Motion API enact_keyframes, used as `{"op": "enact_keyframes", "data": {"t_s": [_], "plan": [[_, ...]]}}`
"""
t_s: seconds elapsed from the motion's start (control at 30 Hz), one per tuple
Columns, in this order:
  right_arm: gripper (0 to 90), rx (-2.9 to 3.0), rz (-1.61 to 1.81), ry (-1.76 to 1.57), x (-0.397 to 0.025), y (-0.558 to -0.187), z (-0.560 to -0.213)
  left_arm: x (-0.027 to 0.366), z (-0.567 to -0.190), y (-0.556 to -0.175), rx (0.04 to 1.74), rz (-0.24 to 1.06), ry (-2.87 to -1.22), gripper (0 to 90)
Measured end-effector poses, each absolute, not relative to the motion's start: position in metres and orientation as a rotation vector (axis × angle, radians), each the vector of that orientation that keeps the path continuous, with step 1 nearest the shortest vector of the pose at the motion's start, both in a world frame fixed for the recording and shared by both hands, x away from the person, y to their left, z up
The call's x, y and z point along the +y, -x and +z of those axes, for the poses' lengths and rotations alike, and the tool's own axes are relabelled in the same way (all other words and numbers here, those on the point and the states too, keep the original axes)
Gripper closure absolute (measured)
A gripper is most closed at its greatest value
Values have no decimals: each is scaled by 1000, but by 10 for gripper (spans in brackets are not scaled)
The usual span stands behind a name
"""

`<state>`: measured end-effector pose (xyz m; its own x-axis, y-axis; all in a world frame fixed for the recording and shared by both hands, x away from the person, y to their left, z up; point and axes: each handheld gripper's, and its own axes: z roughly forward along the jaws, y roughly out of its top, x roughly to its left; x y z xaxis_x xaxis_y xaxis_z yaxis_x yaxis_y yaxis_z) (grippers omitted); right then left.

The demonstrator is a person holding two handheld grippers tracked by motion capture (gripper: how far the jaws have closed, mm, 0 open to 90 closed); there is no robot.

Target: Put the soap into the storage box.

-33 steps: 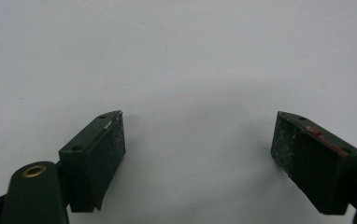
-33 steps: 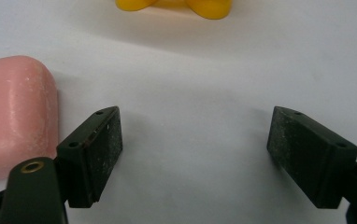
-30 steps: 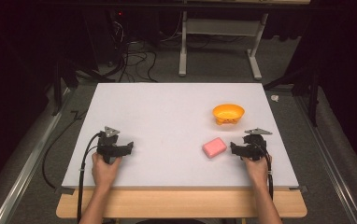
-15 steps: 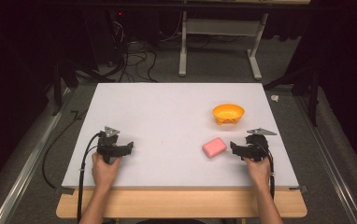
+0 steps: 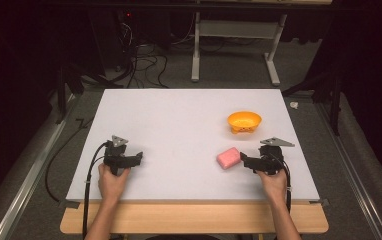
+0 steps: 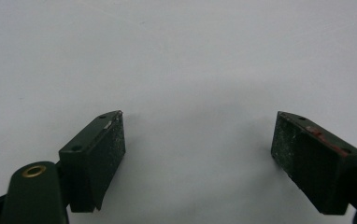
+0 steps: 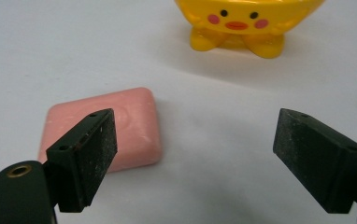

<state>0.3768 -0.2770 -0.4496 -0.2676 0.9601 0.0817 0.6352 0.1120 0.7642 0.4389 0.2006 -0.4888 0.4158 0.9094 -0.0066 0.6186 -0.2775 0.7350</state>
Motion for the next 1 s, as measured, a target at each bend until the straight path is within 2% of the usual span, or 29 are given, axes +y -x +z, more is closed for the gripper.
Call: {"op": "enact_keyframes", "data": {"t_s": [1.0], "plan": [[126, 2085, 1001, -1421, -224, -377, -453, 201, -489, -439, 1292, 558, -2005, 180]]}}
